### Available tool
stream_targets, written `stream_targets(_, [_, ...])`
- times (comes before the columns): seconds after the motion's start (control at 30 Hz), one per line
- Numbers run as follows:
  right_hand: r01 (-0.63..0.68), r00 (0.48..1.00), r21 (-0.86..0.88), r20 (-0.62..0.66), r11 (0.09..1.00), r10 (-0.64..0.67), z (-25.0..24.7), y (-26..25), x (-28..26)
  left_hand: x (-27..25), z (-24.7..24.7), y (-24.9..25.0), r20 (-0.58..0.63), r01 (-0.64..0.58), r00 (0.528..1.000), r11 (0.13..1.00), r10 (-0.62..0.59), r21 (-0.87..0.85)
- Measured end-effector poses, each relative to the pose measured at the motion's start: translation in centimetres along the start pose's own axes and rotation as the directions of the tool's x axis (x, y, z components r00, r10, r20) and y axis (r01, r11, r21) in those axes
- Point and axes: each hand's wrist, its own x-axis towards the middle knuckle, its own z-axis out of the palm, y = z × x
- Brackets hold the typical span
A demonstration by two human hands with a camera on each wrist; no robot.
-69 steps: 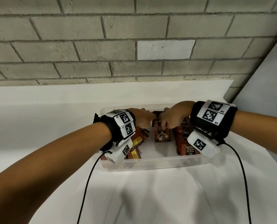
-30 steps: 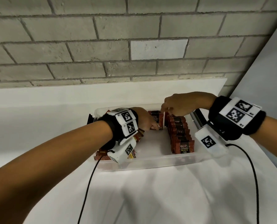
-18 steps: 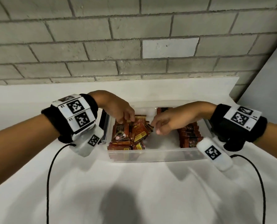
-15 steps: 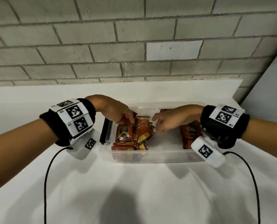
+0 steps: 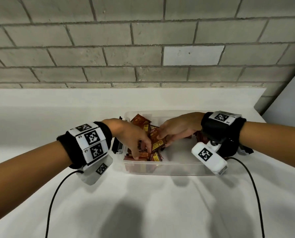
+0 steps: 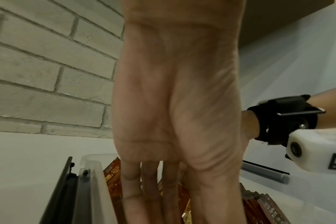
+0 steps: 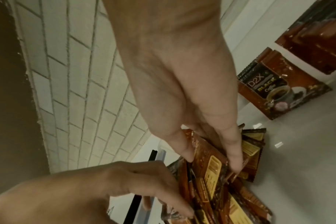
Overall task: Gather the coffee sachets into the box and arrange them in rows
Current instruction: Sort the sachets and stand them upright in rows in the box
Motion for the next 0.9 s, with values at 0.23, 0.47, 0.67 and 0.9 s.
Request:
stream_targets(0.23, [0.024,0.992,-0.243,-0.113,0.970,-0.052,-1.2,-0.2,-1.5,0.4,1.0,0.1,-0.030,0.011,0.999,1.000,-0.011,0.001])
stream_targets(0.47, [0.128,0.970,-0.255,-0.167,0.958,-0.174,-2.7,0.7,-4.7,1.0,1.3,0.4,-0.054,0.013,0.998,1.000,-0.011,0.023])
stream_targets(0.67, [0.220,0.945,-0.146,-0.212,0.964,-0.248,-3.3,2.9,-6.7,1.7,2.6,0.5,-0.108,0.023,0.994,0.995,-0.012,0.099])
stream_targets(0.9, [0.339,0.894,-0.085,-0.280,0.937,-0.349,-1.5,6.0,-8.3,0.3,1.6,0.2,-0.208,-0.012,0.978,0.999,0.001,-0.050])
